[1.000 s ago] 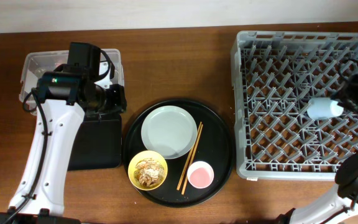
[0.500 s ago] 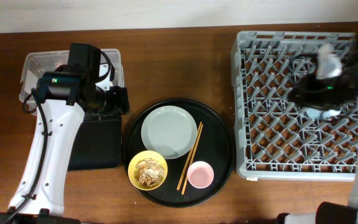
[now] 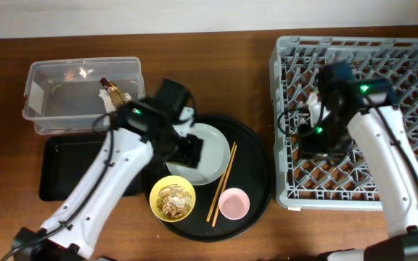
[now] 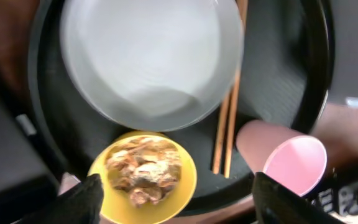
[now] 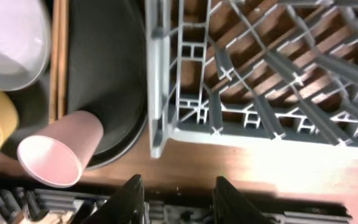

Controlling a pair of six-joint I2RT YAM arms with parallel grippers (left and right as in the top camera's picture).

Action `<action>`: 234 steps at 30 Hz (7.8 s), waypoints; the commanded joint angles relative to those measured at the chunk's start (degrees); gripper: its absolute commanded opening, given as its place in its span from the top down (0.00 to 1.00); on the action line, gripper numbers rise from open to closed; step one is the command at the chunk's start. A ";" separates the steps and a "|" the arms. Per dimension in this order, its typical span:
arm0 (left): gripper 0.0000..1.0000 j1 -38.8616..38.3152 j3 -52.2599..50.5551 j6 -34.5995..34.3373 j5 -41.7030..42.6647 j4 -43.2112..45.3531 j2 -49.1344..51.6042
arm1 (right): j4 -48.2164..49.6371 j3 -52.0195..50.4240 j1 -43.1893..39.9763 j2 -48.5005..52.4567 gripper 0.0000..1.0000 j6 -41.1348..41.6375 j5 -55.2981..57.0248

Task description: Sort waste into correct bins and load items into the dishwasher rack

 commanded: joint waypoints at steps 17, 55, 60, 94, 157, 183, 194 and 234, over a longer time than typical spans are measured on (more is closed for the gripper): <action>0.60 -17.68 -14.73 0.09 4.17 14.75 8.81 | -1.07 -6.23 0.33 -10.62 0.17 1.57 1.11; 1.00 9.44 -8.81 -2.03 70.55 37.48 0.74 | 18.47 -8.52 0.44 -10.16 0.11 -28.50 -62.51; 1.00 9.44 -8.81 -2.05 70.60 37.44 0.74 | 20.28 -8.52 0.46 -10.16 0.21 -28.52 -68.43; 0.30 16.83 -8.79 -1.18 -0.09 10.08 -9.33 | 9.40 2.93 -19.43 -10.19 0.55 -2.69 -4.63; 0.18 6.47 -15.80 -9.94 2.45 7.96 -11.26 | 2.58 4.02 8.87 -2.36 0.03 9.11 4.63; 0.73 -12.37 -32.28 -11.89 -3.04 27.47 3.48 | 0.17 4.00 -0.85 -2.34 0.02 8.81 6.73; 0.71 -12.39 -25.29 -11.91 -7.50 21.05 3.41 | -0.02 4.00 -0.85 -2.34 0.02 8.83 6.71; 1.00 32.96 -11.28 18.82 29.49 9.92 0.39 | -1.16 4.00 -0.85 -2.34 0.02 7.54 6.71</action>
